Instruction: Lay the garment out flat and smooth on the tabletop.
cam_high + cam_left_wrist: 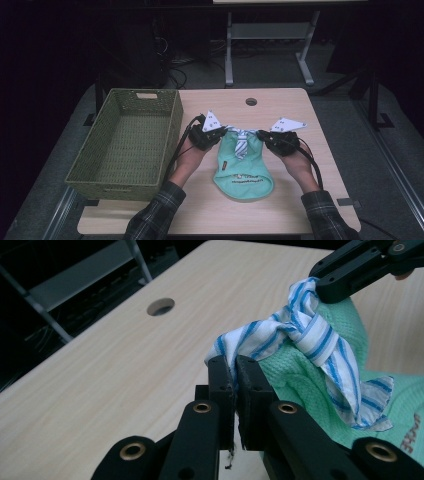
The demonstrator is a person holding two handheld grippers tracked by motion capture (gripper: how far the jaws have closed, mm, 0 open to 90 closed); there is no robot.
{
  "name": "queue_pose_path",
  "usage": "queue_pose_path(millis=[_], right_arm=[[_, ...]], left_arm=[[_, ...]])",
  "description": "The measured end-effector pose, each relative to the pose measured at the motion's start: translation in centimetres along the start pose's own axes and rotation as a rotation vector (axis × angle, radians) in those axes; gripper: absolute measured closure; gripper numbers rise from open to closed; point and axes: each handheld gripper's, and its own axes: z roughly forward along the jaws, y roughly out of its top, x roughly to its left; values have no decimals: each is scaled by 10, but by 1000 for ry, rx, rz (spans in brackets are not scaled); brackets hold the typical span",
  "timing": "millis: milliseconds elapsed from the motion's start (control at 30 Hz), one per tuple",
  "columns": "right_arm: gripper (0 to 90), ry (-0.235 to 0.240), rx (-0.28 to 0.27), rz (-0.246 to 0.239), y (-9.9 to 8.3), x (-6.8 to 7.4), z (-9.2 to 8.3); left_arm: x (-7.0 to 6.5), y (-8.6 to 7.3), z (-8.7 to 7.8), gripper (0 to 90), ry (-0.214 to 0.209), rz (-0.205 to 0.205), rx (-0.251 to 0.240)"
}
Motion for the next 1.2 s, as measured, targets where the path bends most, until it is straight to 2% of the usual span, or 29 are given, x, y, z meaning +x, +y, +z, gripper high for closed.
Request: queue_pose_path(millis=[133, 233, 267, 433, 600, 733, 800, 1000, 1200], right_arm=[[830, -17, -35, 3, 19, -8, -7], [829, -20, -46, 10, 30, -13, -11], [829, -19, -44, 8, 29, -13, -11], [829, -7, -26, -3, 6, 1, -12], [826, 9, -15, -15, -10, 14, -15], [824, 25, 1, -31, -19, 24, -17], [822, 30, 7, -46, -23, 29, -18], [810, 46, 16, -55, -31, 39, -26], [792, 77, 38, -63, -43, 47, -36]], left_arm=[[9, 20, -8, 860, 24, -8, -42], [9, 26, -12, 857, 30, 0, -57], [5, 24, -13, 857, 32, 20, -51], [-12, 6, -13, 855, 13, 47, -46], [-28, -7, -21, 850, 5, 99, -35], [-34, -18, -24, 847, -3, 106, -25], [-36, -22, -25, 845, -13, 84, -24], [-50, -30, -33, 839, -29, 110, -24], [-66, -38, -42, 831, -79, 126, -9]])
